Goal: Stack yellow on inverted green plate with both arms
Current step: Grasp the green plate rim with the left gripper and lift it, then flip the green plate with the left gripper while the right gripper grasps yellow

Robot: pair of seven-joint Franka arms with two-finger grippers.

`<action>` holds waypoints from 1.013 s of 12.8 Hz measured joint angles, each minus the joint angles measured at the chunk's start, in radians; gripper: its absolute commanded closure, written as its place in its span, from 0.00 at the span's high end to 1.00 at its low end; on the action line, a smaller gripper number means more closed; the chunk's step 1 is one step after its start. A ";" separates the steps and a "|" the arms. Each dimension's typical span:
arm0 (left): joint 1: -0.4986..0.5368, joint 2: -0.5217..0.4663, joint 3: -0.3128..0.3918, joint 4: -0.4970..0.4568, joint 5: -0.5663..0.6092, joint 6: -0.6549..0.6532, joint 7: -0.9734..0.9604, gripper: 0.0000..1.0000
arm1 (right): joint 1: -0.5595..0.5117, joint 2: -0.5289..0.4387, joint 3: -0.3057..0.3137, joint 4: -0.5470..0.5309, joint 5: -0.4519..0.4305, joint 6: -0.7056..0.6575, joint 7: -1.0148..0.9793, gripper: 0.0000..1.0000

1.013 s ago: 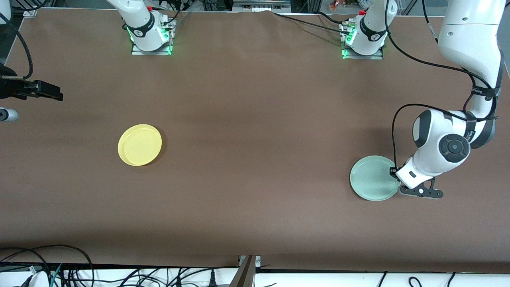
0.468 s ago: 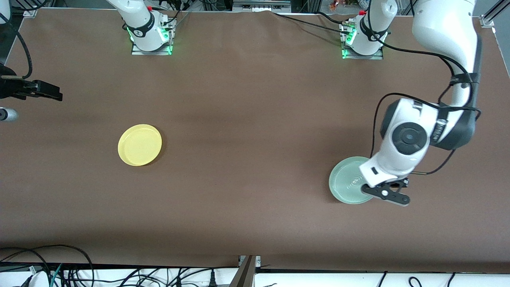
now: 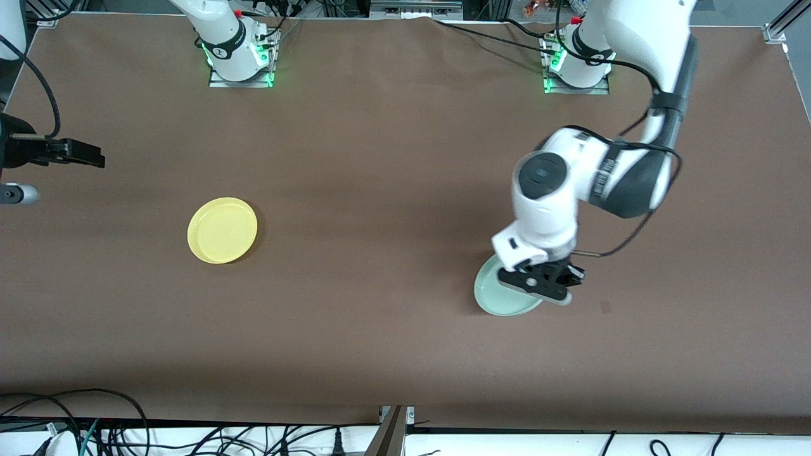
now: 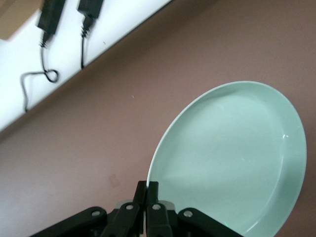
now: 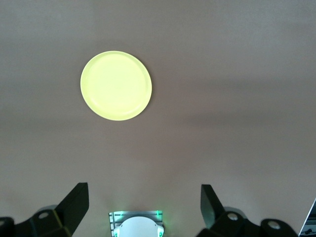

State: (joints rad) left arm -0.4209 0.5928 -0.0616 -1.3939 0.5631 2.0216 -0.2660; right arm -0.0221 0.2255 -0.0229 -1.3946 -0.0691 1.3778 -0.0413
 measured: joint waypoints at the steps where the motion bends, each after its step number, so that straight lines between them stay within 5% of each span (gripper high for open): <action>1: -0.053 0.008 0.000 0.000 0.085 -0.035 -0.061 0.00 | -0.003 0.017 0.000 0.000 -0.009 0.021 0.000 1.00; 5: -0.243 0.082 0.004 0.022 0.288 -0.205 -0.195 0.00 | -0.016 0.103 0.000 -0.001 -0.015 0.102 0.000 1.00; 13: -0.528 0.249 0.073 0.092 0.542 -0.461 -0.339 0.00 | -0.090 0.394 -0.002 -0.071 0.142 0.366 0.000 1.00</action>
State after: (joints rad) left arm -0.9485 0.8417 0.0110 -1.3024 1.1055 1.5610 -0.6055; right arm -0.1121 0.6200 -0.0253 -1.4652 0.0727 1.7438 -0.0414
